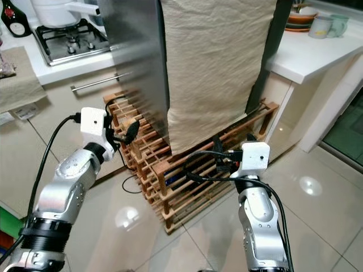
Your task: Restocking fridge
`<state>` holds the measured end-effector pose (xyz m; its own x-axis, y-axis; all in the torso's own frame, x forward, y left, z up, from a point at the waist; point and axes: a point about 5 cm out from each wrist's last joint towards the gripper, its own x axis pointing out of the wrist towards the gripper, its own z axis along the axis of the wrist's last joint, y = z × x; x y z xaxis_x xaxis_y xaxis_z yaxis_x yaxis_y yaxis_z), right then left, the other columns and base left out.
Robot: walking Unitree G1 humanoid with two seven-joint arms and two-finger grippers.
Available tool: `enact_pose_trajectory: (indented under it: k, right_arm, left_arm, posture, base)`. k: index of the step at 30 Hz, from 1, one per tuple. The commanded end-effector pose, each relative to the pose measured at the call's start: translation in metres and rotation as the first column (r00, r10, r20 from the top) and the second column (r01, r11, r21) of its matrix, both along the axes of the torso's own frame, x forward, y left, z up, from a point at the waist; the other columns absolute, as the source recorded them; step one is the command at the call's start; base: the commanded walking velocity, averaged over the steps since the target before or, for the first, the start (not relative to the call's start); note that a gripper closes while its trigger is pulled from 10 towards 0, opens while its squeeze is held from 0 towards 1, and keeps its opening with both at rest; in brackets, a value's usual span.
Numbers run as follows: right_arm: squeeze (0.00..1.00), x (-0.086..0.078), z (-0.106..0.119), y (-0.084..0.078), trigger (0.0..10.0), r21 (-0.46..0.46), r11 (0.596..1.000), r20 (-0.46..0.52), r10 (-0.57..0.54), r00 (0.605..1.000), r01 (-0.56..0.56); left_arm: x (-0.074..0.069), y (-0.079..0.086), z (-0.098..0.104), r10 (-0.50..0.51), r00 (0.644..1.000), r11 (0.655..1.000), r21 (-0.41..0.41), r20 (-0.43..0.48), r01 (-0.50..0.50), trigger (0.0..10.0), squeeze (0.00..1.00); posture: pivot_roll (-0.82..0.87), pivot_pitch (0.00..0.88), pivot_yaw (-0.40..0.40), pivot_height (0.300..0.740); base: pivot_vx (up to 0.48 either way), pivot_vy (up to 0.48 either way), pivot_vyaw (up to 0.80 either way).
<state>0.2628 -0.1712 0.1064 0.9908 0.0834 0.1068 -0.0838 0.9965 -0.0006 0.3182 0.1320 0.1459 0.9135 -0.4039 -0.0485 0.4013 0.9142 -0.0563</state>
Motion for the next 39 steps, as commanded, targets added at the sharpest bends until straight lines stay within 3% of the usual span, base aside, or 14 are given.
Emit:
enact_pose_trajectory:
  k: [1,5,14,24,29,31,39]
  right_arm:
    - [0.00,0.004,0.007,0.003,10.0,0.014,1.000,0.020,0.021,1.000,-0.021]
    - [0.00,0.007,0.010,0.007,10.0,0.023,0.998,0.025,0.053,0.998,-0.054]
    - [0.00,0.007,0.011,0.004,10.0,0.016,0.999,0.024,0.042,0.999,-0.042]
    - [0.00,0.006,0.010,0.008,10.0,0.027,0.998,0.020,0.055,0.998,-0.056]
    - [0.00,0.004,0.009,0.007,10.0,0.027,0.998,0.015,0.057,0.998,-0.058]
    - [0.00,0.003,0.009,0.007,10.0,0.026,0.998,0.014,0.056,0.998,-0.057]
    - [0.00,0.003,0.010,0.006,10.0,0.023,0.998,0.013,0.053,0.999,-0.053]
  left_arm:
    - [-0.001,-0.019,0.015,-0.127,0.991,0.992,-0.020,0.036,0.127,10.0,0.00]
    - [0.008,-0.032,0.020,-0.144,0.988,0.988,-0.039,0.047,0.146,10.0,0.00]
    - [0.026,-0.032,0.029,-0.047,0.998,0.990,-0.131,0.038,0.052,10.0,0.00]
    - [0.044,-0.044,0.031,-0.052,0.997,0.989,-0.136,0.051,0.059,10.0,0.00]
    - [0.052,-0.052,0.042,-0.072,0.995,0.983,-0.166,0.073,0.083,10.0,0.00]
    - [0.055,-0.058,0.046,-0.114,0.991,0.967,-0.222,0.067,0.126,10.0,0.00]
    - [0.055,-0.075,0.048,-0.217,0.972,0.950,-0.211,0.086,0.230,10.0,0.00]
  posture:
    - [-0.05,0.000,0.040,0.740]
    - [-0.07,0.000,0.041,0.740]
    - [-0.09,0.000,0.049,0.740]
    - [-0.10,0.000,0.049,0.740]
    - [-0.11,0.000,0.053,0.740]
    - [-0.12,0.000,0.057,0.740]
    - [-0.14,0.000,0.071,0.740]
  base:
    - [0.000,0.000,0.00]
    - [0.000,0.000,0.00]
    - [0.000,0.000,0.00]
    - [0.000,0.000,0.00]
    - [0.000,0.000,0.00]
    - [0.000,0.000,0.00]
    - [0.000,0.000,0.00]
